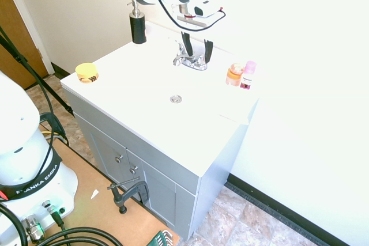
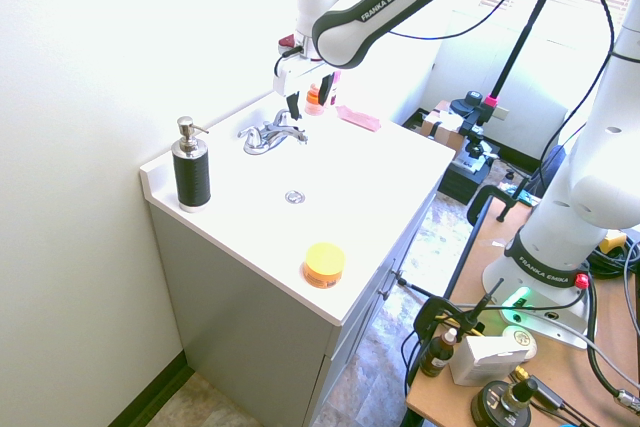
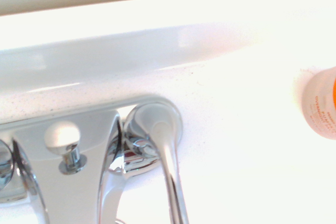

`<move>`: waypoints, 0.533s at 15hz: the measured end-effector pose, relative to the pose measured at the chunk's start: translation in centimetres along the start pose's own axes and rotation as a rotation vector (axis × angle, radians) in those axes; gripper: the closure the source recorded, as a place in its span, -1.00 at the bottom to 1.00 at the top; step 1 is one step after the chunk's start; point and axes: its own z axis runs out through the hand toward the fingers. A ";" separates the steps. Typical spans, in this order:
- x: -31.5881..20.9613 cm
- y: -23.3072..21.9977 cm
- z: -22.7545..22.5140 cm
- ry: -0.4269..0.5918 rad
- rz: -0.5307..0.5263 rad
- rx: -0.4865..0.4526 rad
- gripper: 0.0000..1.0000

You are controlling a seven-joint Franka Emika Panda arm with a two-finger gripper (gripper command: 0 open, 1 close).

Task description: Turn off the cold water

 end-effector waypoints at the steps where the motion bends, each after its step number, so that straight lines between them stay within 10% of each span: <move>1: 0.3 0.1 0.3 0.000 0.005 -0.004 -1.00; 8: 1.2 0.5 0.9 0.028 0.014 -0.019 -1.00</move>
